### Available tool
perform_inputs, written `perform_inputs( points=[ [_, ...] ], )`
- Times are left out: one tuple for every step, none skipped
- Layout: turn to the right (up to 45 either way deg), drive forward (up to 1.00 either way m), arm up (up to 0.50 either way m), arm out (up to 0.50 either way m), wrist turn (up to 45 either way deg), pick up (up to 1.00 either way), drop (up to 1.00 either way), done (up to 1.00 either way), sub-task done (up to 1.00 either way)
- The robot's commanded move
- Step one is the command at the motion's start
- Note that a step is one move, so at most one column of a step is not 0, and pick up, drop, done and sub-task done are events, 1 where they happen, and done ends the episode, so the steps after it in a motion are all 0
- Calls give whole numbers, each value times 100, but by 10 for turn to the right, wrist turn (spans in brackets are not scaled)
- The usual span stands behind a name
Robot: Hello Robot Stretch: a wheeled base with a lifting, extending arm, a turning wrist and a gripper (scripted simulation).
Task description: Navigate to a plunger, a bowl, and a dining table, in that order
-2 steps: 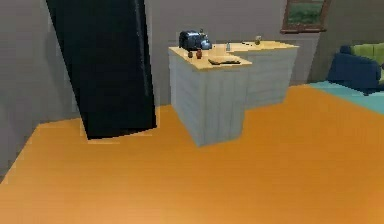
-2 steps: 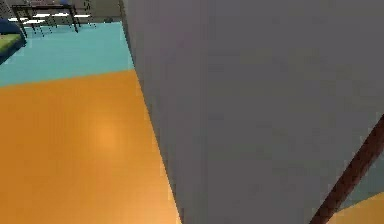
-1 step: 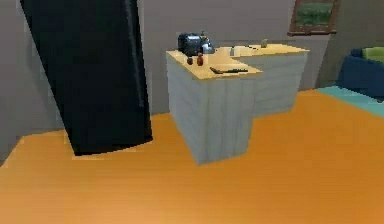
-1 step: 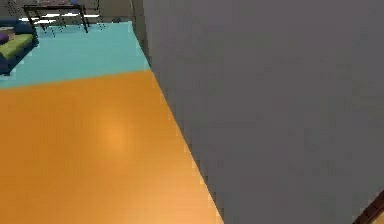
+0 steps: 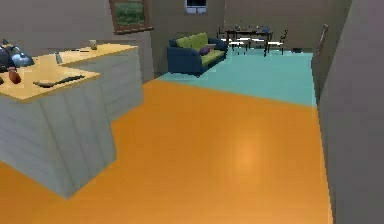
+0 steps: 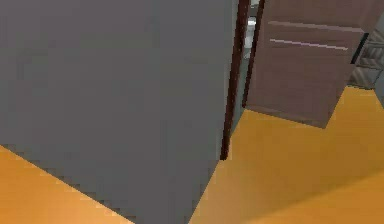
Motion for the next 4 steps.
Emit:
perform_inputs(
  points=[
    [180, 0, 0, 0, 0, 0, 0, 0, 0],
    [0, 15, 0, 0, 0, 0, 0, 0, 0],
    [90, 0, 0, 0, 0, 0, 0, 0, 0],
    [0, 100, 0, 0, 0, 0, 0, 0, 0]
  ],
)
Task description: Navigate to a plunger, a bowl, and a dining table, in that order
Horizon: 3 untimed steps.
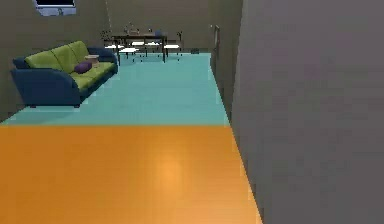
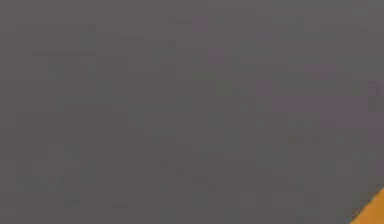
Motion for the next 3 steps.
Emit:
perform_inputs(
  points=[
    [0, 100, 0, 0, 0, 0, 0, 0, 0],
    [0, 100, 0, 0, 0, 0, 0, 0, 0],
    [0, 100, 0, 0, 0, 0, 0, 0, 0]
  ],
)
